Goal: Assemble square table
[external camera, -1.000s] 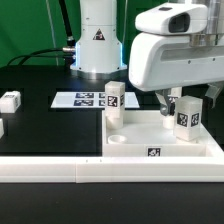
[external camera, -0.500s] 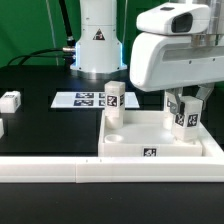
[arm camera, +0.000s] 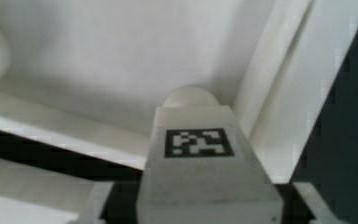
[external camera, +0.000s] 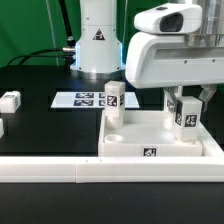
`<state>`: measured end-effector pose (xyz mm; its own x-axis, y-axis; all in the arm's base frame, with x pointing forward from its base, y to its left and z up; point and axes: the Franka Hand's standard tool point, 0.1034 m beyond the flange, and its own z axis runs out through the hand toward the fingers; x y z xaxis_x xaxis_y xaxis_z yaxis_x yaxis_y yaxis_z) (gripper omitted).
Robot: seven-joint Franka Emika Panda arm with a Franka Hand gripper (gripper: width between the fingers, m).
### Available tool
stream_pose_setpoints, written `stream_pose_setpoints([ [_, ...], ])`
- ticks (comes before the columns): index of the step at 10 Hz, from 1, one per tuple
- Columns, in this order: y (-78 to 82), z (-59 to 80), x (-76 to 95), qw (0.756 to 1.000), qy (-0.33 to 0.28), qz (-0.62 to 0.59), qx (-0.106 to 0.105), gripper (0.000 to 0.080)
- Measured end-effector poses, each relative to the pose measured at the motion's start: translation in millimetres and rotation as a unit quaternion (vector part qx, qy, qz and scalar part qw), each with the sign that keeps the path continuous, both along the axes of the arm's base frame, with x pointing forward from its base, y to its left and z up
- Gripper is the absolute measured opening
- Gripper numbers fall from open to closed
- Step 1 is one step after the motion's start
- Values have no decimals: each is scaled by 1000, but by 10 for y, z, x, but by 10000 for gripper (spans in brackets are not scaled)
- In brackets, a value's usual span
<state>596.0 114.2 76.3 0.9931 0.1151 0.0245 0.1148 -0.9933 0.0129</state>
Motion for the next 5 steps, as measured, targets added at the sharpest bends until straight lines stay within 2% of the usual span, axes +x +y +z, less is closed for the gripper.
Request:
stream_pose_setpoints([
  [3,3,-5,-3,992,0,-126,5,290],
  [5,44,-9,-16,977,0,-213,7,290],
])
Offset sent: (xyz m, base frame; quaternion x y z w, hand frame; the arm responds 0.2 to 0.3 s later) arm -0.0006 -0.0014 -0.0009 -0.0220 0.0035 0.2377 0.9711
